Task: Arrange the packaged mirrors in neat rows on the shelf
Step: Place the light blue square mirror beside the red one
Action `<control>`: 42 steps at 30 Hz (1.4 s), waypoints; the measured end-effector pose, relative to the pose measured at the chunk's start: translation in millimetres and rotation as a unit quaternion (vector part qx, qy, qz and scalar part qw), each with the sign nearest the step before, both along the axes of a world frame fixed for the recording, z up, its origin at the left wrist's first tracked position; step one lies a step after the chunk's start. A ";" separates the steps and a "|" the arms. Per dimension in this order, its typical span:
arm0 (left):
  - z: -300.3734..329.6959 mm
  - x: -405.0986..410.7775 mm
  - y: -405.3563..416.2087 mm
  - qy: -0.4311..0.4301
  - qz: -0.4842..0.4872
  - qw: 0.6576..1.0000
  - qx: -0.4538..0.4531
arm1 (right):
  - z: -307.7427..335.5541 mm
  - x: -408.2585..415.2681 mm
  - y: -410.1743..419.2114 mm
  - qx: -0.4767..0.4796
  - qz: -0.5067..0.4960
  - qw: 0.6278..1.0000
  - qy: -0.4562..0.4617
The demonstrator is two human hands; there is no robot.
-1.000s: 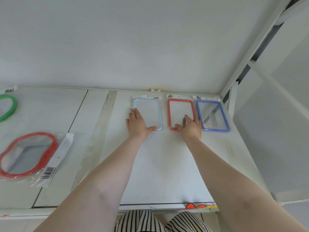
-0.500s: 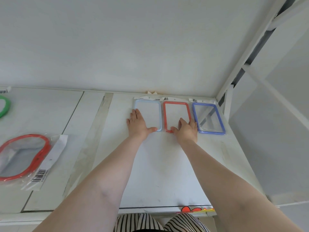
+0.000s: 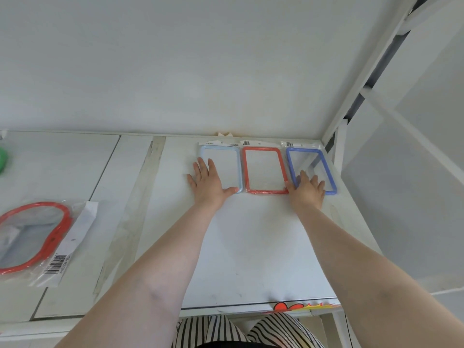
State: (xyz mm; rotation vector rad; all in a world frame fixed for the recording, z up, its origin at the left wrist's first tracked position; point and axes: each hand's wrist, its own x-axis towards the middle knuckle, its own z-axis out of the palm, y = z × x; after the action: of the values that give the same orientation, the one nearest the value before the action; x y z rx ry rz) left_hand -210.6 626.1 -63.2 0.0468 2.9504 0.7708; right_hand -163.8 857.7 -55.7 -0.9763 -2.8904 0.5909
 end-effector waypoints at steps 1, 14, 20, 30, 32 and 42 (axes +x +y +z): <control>-0.8 0.3 0.1 -0.003 0.001 1.000 0.000 | -2.1 1.1 2.9 0.004 0.010 1.000 -0.015; 0.2 0.5 2.1 -0.012 0.013 1.000 -0.006 | 0.9 1.2 4.8 0.003 0.029 0.999 -0.024; 6.8 6.5 -2.0 -0.001 0.009 1.000 -0.007 | 12.3 4.7 -0.4 0.004 0.015 1.000 0.015; 62.3 48.4 -8.8 0.032 -0.113 0.993 0.005 | 64.3 43.6 -54.8 -0.067 0.092 0.992 0.050; 75.6 60.6 -16.1 0.023 -0.142 0.990 -0.004 | 74.5 57.4 -67.6 -0.067 0.111 0.991 0.037; 97.2 130.4 -72.0 0.011 -0.145 0.988 -0.044 | 92.1 121.1 -127.9 -0.023 0.204 0.979 -0.023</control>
State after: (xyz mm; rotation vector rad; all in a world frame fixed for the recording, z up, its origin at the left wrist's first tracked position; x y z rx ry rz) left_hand -80.2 554.0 34.0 0.4701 2.8991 0.6031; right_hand -42.7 729.8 36.4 -0.3985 -3.1494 0.6604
